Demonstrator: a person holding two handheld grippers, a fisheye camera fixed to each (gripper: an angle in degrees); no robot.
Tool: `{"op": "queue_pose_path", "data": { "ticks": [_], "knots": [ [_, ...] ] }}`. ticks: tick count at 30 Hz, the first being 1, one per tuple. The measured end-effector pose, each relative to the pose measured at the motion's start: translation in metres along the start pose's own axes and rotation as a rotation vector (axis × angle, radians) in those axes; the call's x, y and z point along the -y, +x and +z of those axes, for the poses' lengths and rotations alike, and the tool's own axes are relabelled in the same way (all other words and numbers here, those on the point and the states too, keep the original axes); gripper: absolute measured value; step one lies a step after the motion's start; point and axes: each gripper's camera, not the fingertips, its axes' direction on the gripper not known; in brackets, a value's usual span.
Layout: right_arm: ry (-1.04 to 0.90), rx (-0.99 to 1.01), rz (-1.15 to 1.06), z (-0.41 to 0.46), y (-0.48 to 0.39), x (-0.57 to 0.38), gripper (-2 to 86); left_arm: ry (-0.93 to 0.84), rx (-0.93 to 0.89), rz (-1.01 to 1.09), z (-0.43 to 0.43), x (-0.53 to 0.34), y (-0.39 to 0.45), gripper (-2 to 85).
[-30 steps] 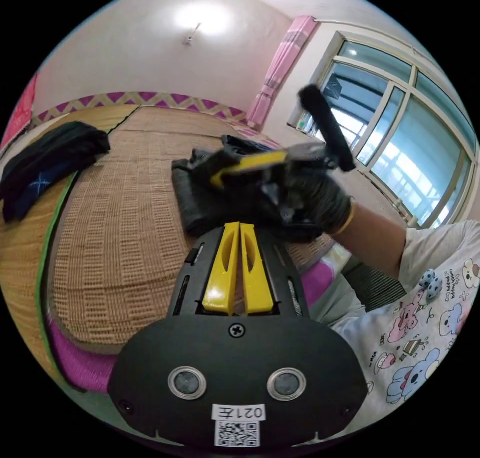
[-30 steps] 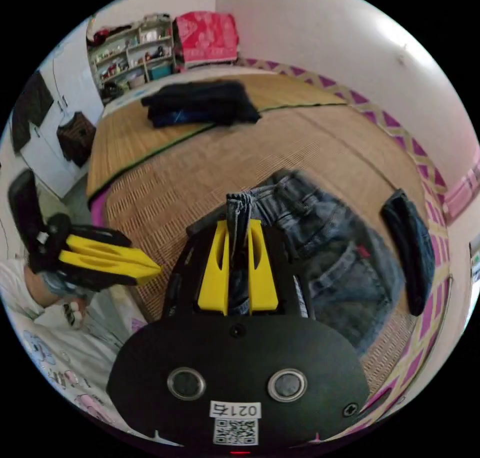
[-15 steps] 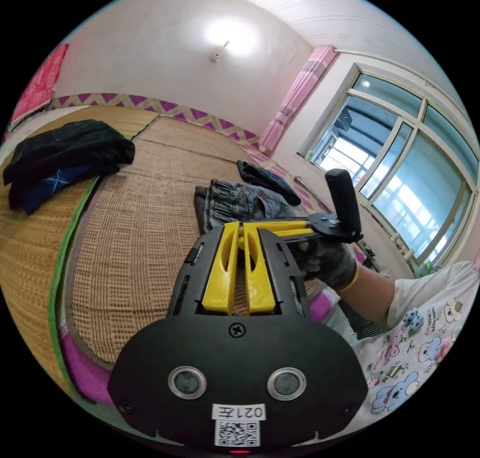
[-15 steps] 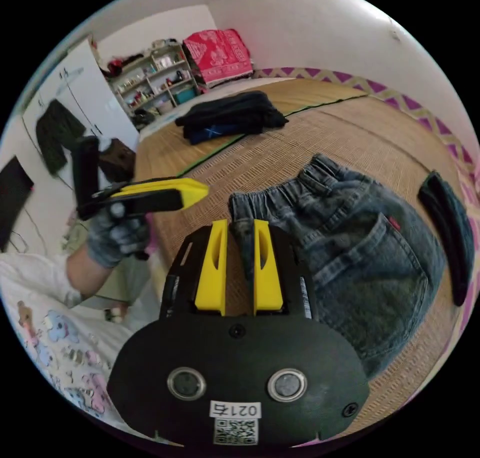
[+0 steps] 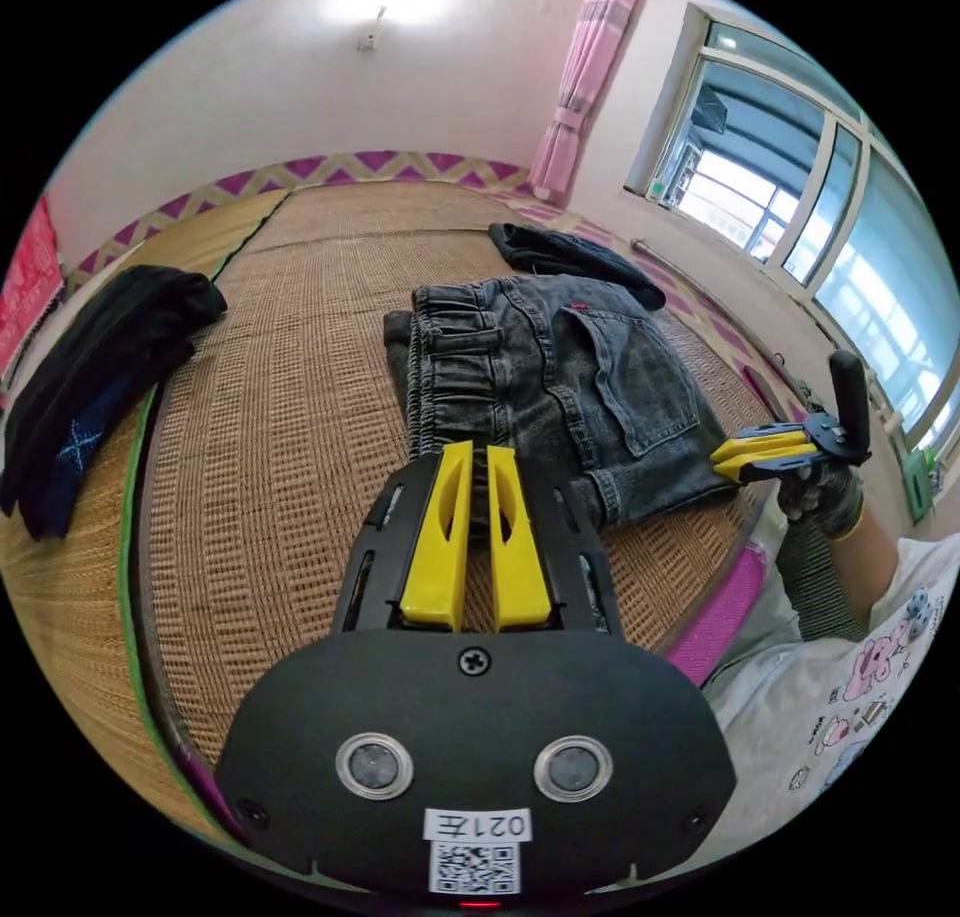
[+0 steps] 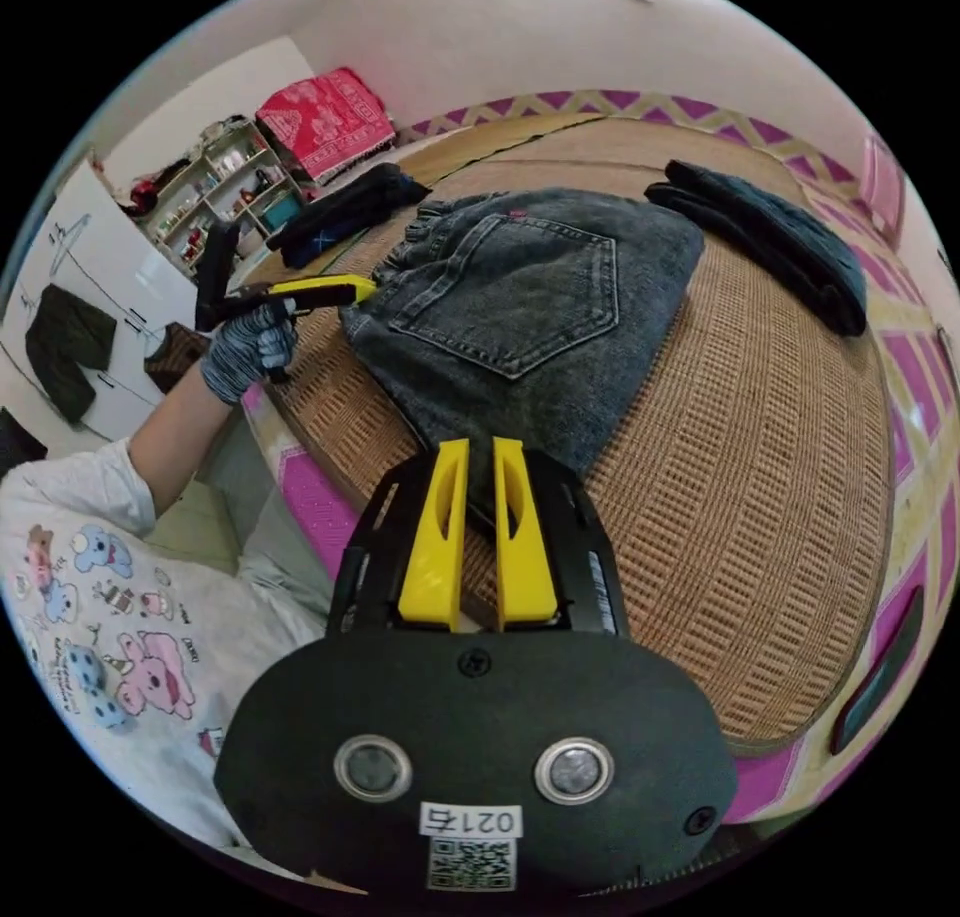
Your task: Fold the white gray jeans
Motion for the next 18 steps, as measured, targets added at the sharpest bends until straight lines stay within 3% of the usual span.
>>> {"op": "queue_pose_path", "data": {
  "ticks": [2,5,11,18],
  "knots": [
    [0.124,0.041,0.103,-0.025,0.034,-0.001,8.2,0.105,-0.048,-0.091,-0.012,0.002,-0.023,-0.1],
    [0.205,0.1,0.27,-0.04,0.102,0.006,11.3,0.05,-0.205,-0.263,0.01,0.013,-0.073,3.5],
    [0.074,0.374,0.395,0.001,0.194,0.03,14.6,-0.18,-0.405,-0.26,0.067,0.043,-0.102,13.7],
    [-0.03,0.443,0.38,0.029,0.211,0.061,8.5,-0.285,-0.392,-0.283,0.094,0.079,-0.099,7.9]
  ]
}}
